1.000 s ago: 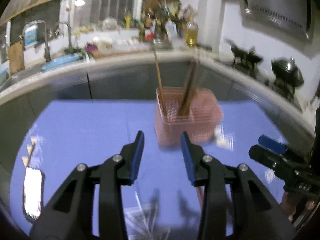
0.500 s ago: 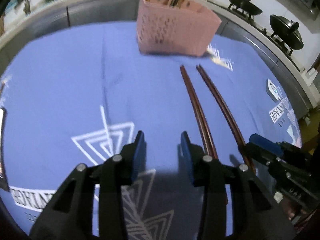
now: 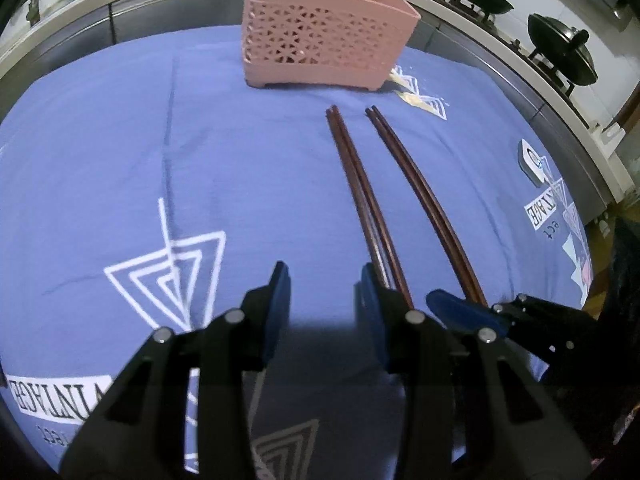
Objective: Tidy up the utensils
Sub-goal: 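Lower both open grippers to the chopsticks lying on the cloth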
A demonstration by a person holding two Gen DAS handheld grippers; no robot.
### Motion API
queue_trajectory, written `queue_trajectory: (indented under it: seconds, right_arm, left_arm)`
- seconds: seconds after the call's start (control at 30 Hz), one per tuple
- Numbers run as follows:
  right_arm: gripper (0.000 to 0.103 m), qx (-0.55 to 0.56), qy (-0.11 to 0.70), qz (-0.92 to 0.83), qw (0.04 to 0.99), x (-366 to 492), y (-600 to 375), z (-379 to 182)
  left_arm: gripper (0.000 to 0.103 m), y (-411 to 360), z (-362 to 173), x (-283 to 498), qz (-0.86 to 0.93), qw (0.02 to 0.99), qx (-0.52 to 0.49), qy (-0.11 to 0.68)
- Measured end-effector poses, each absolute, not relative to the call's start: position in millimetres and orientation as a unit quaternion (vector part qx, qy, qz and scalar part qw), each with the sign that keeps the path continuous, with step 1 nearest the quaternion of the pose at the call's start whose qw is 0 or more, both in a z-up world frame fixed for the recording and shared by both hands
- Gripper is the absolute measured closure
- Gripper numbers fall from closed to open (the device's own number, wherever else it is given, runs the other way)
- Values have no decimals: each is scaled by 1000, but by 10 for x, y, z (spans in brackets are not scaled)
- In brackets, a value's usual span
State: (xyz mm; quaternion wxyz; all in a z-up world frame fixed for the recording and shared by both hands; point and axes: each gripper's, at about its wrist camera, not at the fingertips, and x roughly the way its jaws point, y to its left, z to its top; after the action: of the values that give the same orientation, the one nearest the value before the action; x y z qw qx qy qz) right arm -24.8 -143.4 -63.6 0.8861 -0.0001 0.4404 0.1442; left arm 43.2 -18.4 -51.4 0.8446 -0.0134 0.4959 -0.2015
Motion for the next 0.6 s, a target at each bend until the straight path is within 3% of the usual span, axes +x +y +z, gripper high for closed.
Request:
queue_trajectory:
  seconds: [0.13,0.3,0.47,0.6]
  right_arm:
    - [83,-4,436,126,891,-258,-1511,-661]
    - [96,17,436,124,891,-263,-1620,-686]
    - [97,65,436,119,890,-254,-1718,-688]
    - [97,97,436,119,887,-285,-1783,-699]
  left_arm:
    - [67,-262,-517,456,-205,842,-11,499]
    - [67,-418,-552,517,-205,837,-4,507]
    - [65,-578,-587,541,-192,841,19,506]
    - [55,-686,-601,504,-173,853,55,489]
